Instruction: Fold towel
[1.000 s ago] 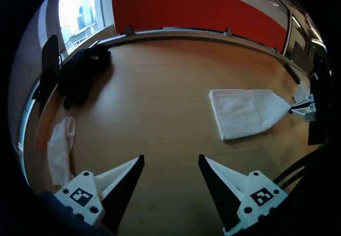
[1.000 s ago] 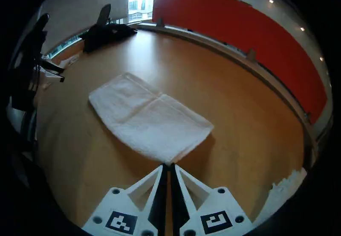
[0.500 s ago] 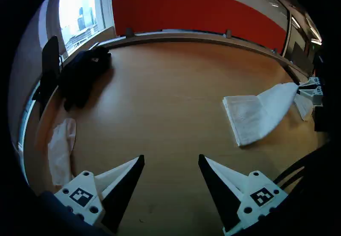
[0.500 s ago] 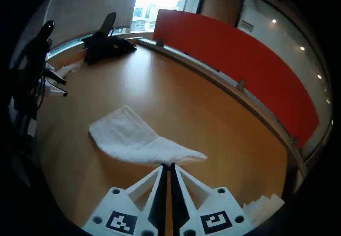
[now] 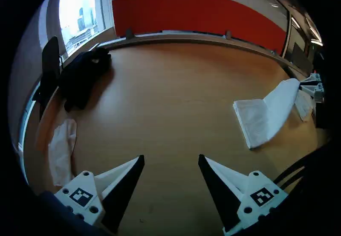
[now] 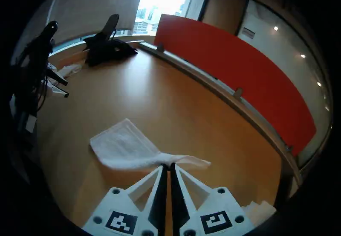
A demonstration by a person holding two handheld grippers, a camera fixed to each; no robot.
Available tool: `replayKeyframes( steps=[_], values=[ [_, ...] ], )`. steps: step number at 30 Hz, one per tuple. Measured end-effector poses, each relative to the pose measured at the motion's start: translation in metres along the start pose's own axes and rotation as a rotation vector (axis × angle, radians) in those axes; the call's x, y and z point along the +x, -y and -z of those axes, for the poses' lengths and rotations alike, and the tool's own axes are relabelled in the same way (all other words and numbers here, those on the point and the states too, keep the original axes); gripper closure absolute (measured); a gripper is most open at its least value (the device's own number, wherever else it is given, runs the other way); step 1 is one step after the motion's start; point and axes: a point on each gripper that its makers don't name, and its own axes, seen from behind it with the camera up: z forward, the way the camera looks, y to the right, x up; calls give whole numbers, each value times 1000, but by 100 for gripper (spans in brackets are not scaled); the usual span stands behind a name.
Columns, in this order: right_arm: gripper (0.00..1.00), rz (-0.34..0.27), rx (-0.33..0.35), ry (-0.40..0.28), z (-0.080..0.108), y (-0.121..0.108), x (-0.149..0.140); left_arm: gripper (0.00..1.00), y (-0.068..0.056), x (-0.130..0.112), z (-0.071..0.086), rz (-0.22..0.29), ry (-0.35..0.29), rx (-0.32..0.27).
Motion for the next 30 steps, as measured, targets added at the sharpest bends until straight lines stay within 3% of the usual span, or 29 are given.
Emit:
replayKeyframes(
  steps=[9,18,24,30],
  values=[
    [95,35,60,-10,-14,26,10,6,-1,4,5,-4,-11,-1],
    [95,78,179,-6,-46,76,18,6,-2,12,15,12,-31,-5],
    [95,122,263,13,-67,111,16,6,2,12,23,18,-38,6],
    [95,139,308,30,-76,129,13,6,9,10,30,25,-41,20]
  ],
)
